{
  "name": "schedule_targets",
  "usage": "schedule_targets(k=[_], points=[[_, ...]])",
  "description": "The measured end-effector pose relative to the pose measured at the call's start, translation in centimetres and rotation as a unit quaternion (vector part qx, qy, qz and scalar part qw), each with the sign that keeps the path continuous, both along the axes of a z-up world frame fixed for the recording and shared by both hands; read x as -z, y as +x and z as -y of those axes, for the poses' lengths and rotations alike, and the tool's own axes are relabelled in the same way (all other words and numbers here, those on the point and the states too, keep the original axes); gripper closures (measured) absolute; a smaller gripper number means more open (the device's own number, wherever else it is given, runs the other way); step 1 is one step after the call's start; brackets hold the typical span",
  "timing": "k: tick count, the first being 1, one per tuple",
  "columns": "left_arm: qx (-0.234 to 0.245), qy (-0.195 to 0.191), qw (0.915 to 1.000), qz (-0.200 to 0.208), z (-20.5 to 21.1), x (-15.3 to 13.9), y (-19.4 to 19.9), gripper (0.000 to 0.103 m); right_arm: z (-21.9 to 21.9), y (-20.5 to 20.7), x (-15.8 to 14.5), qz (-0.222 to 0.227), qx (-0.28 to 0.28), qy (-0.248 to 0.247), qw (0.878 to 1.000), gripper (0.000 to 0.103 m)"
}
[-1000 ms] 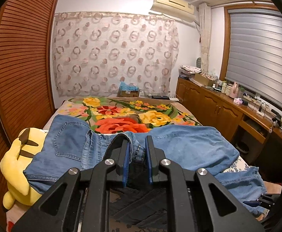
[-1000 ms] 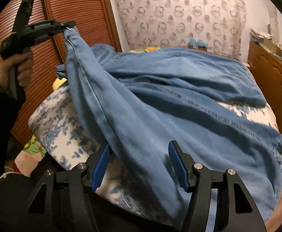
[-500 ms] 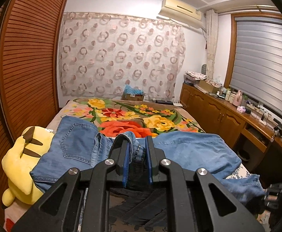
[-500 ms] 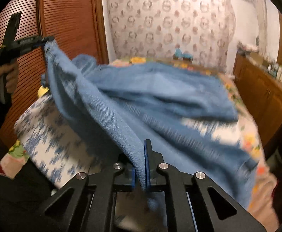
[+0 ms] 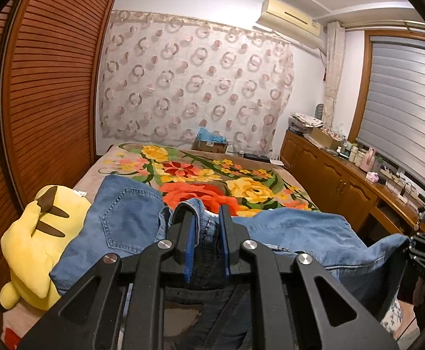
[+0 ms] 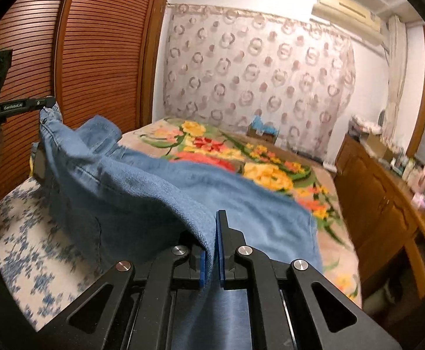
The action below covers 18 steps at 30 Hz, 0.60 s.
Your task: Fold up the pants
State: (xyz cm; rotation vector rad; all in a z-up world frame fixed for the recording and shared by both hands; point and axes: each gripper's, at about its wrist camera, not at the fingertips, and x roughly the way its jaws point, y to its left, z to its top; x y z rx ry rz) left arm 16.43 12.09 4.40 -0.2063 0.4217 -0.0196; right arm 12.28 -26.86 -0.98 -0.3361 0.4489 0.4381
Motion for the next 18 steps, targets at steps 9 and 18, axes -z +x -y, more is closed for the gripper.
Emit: schedule_targets(k=[9,18], points=[[-0.013,-0.009,0.9998,-0.012,-2.0,0.3,3.8,0.087,-3.0,4.8,-0.1,0.031,-0.008,-0.013,0.999,0.098],[-0.017,-0.005,0.9991,-0.038,-2.9,1.9,8.7,0.087,-6.7,11.7,2.0,0.034,-0.007,-0.048,0.998,0.098]])
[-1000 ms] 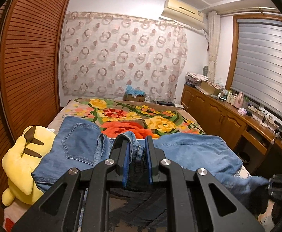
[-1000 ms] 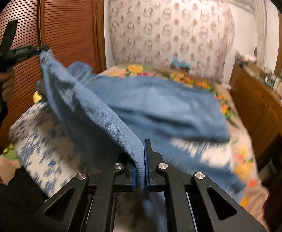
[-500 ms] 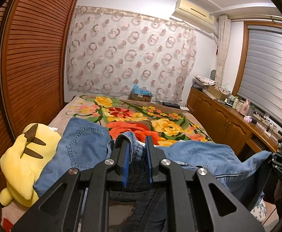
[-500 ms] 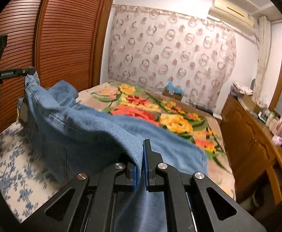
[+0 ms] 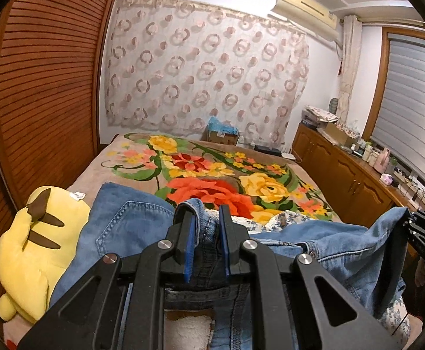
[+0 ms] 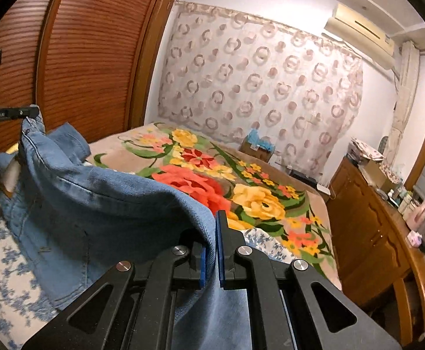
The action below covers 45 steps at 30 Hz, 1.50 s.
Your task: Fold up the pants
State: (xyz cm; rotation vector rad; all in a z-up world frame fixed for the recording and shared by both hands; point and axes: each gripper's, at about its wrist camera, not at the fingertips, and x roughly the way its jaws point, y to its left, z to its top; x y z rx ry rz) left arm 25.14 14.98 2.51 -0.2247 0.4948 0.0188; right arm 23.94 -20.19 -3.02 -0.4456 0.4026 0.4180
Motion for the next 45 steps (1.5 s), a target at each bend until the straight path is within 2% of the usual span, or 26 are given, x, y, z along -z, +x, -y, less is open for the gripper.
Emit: schedule_targets(k=[9,14,17,20,21,23,25,28,32,35,38,42,45], points=[[0.0,0.0,0.9994,-0.034,-0.4,2.2,3.2,0.087,-2.7,5.8,1.8,-0.031,0.001,-0.02,0.999,0.098],[0.003,0.016,0.9985,-0.052,0.1,3.1,4.2,0.086,-3.4,8.3,2.4,-0.058,0.003,-0.027,0.998,0.098],[0.005,0.023,0.9979,-0.06,0.2,3.1,4.6,0.08,-3.9,9.5,2.1,-0.069,0.003,-0.031,0.997,0.098],[0.006,0.025,0.9975,-0.067,0.0,3.1,4.6,0.068,-4.1,10.2,1.8,-0.075,0.003,-0.038,0.996,0.098],[0.007,0.026,0.9974,-0.066,0.0,3.0,4.5,0.058,-4.2,10.4,1.7,-0.075,0.003,-0.041,0.996,0.098],[0.001,0.039,0.9976,-0.056,-0.1,2.6,3.7,0.049,-4.4,10.8,1.5,-0.077,0.002,-0.047,0.996,0.098],[0.0,0.047,0.9976,-0.05,0.0,2.2,3.1,0.033,-4.6,10.7,1.5,-0.077,0.002,-0.052,0.996,0.098],[0.012,0.051,0.9974,-0.05,0.3,2.0,2.5,0.026,-4.8,10.7,1.3,-0.082,0.003,-0.052,0.995,0.098],[0.023,0.067,0.9962,-0.05,1.4,2.0,1.3,0.026,-4.7,11.1,0.8,-0.096,0.009,-0.041,0.994,0.096],[0.042,0.071,0.9951,-0.055,2.7,2.4,0.3,0.026,-4.0,10.9,-0.1,-0.11,0.015,-0.023,0.994,0.077],[0.065,0.069,0.9935,-0.063,4.4,3.2,-0.8,0.026,-2.9,9.7,-1.2,-0.111,0.016,-0.004,0.994,0.071],[0.088,0.061,0.9915,-0.074,6.4,4.5,-2.0,0.026,-1.1,6.7,-2.0,-0.122,0.014,0.021,0.992,0.069],[0.103,0.062,0.9893,-0.083,8.0,5.4,-2.7,0.026,0.5,4.6,-1.5,-0.153,0.013,0.043,0.987,0.069]])
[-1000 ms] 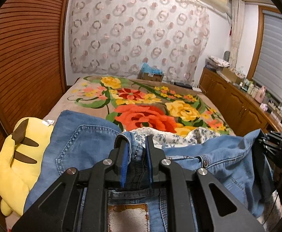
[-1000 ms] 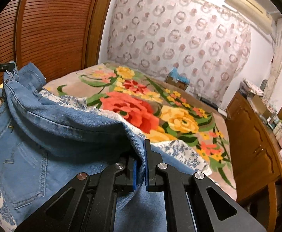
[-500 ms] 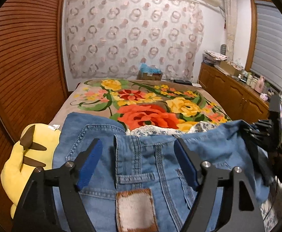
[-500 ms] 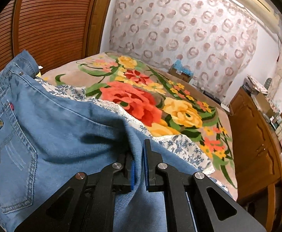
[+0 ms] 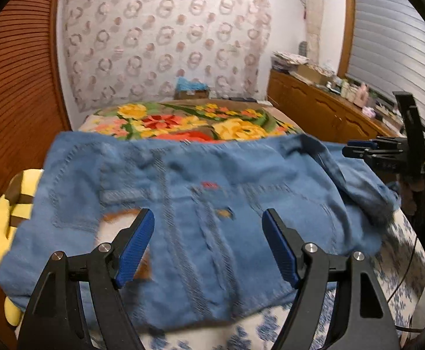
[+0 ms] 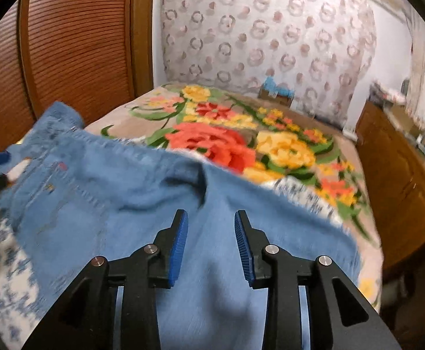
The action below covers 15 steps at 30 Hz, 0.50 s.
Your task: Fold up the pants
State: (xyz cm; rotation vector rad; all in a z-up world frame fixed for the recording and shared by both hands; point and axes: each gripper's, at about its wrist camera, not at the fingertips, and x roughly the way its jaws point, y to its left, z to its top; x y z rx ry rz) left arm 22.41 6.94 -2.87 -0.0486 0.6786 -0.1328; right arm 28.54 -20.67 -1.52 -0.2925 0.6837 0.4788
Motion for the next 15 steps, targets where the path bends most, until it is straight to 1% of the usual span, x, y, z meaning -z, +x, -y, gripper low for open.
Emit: schedule_targets(k=[3,4,7,8,10,13,15], points=[[0.012,-0.008,0.9999,-0.009,1.3,0.7,-0.4,0.026,1.1,-2.0,0.4,-0.023,0.0,0.005,1.0,0.068],[0.016,-0.011,0.9997,-0.012,1.7,0.9,-0.6,0.026,1.4,-2.7,0.4,-0.026,0.001,0.007,1.0,0.066],[0.022,-0.013,0.9995,-0.018,2.4,1.4,-0.9,0.026,2.3,-4.5,0.5,-0.037,0.001,0.02,0.999,0.056],[0.023,-0.015,0.9994,-0.021,2.7,1.6,-1.0,0.026,2.5,-4.8,0.3,-0.039,0.001,0.023,0.999,0.054],[0.027,-0.017,0.9991,-0.027,3.1,1.9,-1.1,0.026,2.6,-5.6,0.5,-0.043,0.002,0.026,0.999,0.054],[0.032,-0.01,0.9987,-0.039,3.8,2.6,-1.1,0.026,2.8,-6.6,1.0,-0.053,0.002,0.034,0.998,0.053],[0.037,-0.01,0.9983,-0.045,3.9,3.1,-1.0,0.026,2.8,-6.8,1.0,-0.063,-0.003,0.034,0.997,0.053]])
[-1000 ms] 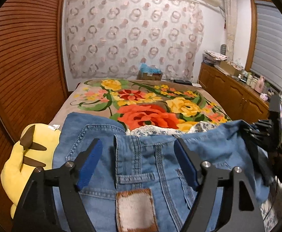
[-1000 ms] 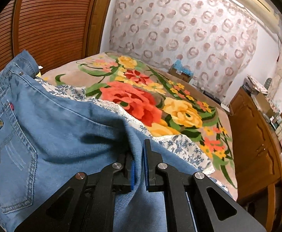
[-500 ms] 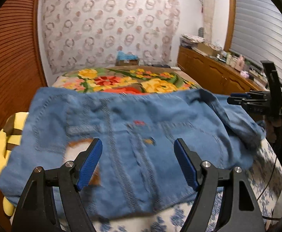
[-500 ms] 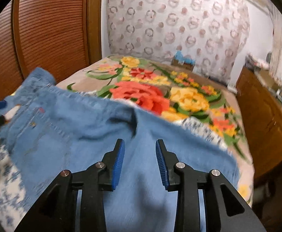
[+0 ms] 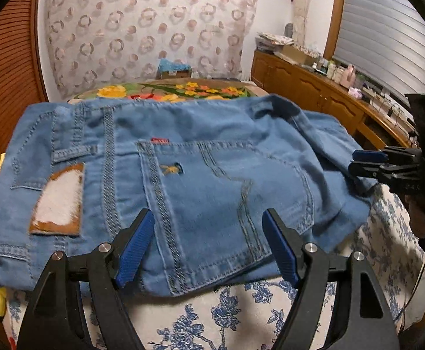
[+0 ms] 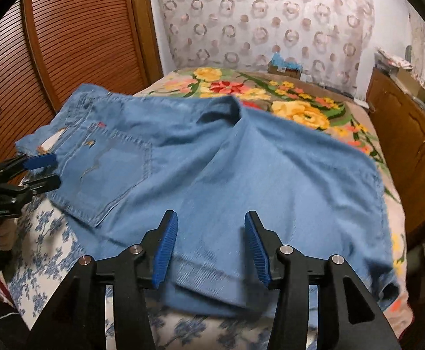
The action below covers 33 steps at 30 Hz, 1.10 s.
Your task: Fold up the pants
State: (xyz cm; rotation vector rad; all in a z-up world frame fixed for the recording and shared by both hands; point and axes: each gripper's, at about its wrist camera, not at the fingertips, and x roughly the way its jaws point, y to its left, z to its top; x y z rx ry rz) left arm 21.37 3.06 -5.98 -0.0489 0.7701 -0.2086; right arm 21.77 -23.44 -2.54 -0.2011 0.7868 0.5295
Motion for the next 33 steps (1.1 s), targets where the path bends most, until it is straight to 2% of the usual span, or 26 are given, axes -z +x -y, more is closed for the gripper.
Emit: schedule_targets(k=[7,12,14,16,19,27,33], points=[[0.008,0.006,0.9999,-0.01,0.8,1.0,0.5,0.026,-1.5,-0.4,0.7,0.003,-0.008,-0.055,0.998,0.053],[0.012,0.017,0.9998,-0.003,1.1,1.5,0.2,0.026,-1.5,0.4,1.3,-0.004,-0.009,-0.071,0.997,0.055],[0.012,0.021,0.9997,-0.001,1.0,1.7,0.3,0.026,-1.1,0.6,1.3,-0.007,-0.013,-0.066,0.998,0.072],[0.013,0.022,0.9997,0.001,1.1,1.6,0.3,0.026,-1.0,0.8,1.0,-0.002,-0.012,-0.068,0.998,0.083],[0.013,0.021,0.9997,0.003,1.0,1.6,0.3,0.026,-0.4,1.2,-0.2,0.013,-0.006,-0.067,0.998,0.092],[0.01,0.021,0.9997,0.003,1.1,1.7,0.2,0.026,1.9,5.2,-3.9,0.07,0.048,-0.096,0.992,0.095],[0.004,0.019,0.9998,0.0,1.0,1.6,0.4,0.026,2.8,9.1,-4.0,0.08,0.081,-0.127,0.985,0.096]])
